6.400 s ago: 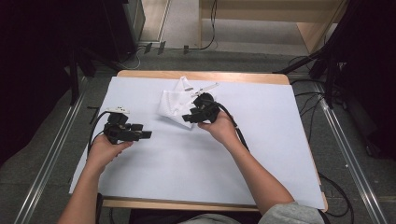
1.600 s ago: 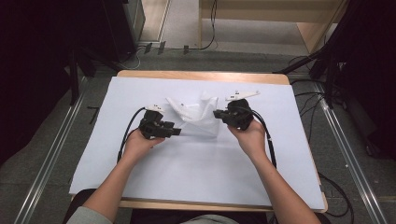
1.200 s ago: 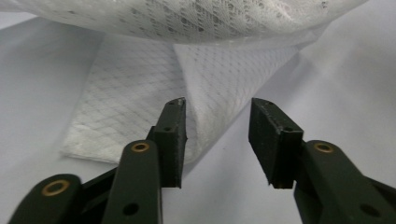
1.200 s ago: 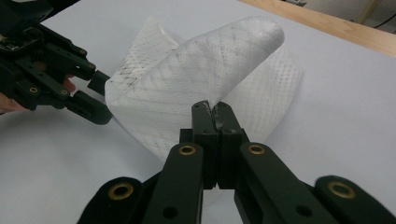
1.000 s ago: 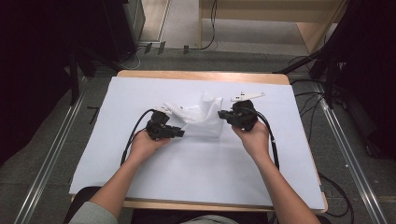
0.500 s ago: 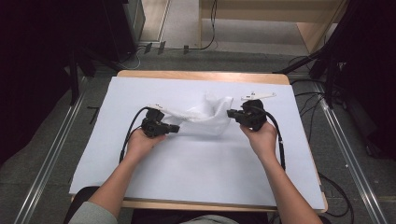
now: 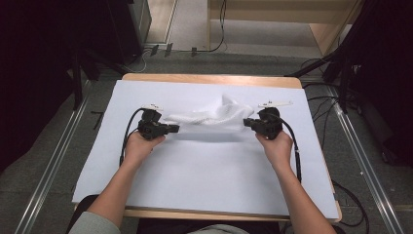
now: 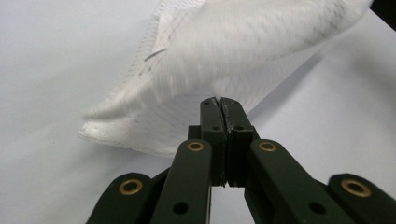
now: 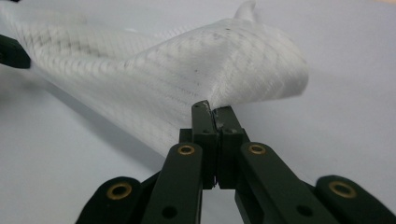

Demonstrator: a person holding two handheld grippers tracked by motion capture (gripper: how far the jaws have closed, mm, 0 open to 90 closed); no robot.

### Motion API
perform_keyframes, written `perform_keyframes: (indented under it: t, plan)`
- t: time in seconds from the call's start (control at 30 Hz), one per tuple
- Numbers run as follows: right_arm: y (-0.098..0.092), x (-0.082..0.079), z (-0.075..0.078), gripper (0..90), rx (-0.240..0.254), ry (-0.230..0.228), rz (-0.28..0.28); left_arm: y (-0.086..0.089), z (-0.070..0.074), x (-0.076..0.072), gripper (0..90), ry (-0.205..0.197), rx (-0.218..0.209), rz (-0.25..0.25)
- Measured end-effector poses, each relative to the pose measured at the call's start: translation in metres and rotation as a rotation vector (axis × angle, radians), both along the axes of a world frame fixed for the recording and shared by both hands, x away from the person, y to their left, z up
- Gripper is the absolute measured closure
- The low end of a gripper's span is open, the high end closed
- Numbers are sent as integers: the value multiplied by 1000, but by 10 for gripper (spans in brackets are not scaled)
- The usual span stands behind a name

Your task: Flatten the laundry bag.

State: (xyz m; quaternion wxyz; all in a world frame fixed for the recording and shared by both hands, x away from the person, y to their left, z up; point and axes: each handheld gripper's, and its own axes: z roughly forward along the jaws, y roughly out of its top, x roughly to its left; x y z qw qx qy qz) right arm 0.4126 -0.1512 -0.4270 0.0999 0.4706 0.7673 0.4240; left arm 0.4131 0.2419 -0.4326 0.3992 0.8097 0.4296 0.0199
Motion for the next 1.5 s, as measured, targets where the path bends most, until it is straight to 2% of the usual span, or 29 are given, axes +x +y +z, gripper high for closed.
perform_keyframes:
  t: [0.13,0.17,0.23,0.33,0.4,0.53,0.67,0.87,1.13,1.23,1.37,1.4,1.43,1.5]
  plan:
    - [-1,1,-10,900,-4,33,-3,1,-1,0,898,5,2,-2]
    - [-2,0,-13,849,-2,49,2,2,-2,0,897,7,10,-4]
    - [-4,-3,-12,813,1,49,9,3,-2,0,896,8,3,-3]
    - [-7,-9,-8,799,-11,42,15,4,-2,0,895,15,-1,-1]
    - [-15,-19,-2,791,-23,15,11,5,-2,0,891,5,5,10]
    - [-27,-29,3,782,-24,9,5,10,-2,2,889,-1,3,24]
    - [-32,-31,5,780,-18,7,8,15,-2,4,881,23,-16,28]
    - [-33,-29,10,766,8,-20,3,22,3,-2,822,28,-35,25]
    - [-21,-12,24,759,44,-16,30,38,15,-20,745,13,-51,39]
    - [-6,-3,29,737,27,-41,60,43,18,-27,732,5,-43,48]
    - [1,10,31,711,9,-34,77,44,18,-31,722,4,-41,52]
    - [4,19,30,703,2,-33,77,44,18,-33,720,6,-35,50]
    - [4,19,30,703,2,-33,77,44,18,-33,718,6,-35,50]
    - [9,34,26,684,-10,-7,77,46,18,-35,716,5,-34,53]
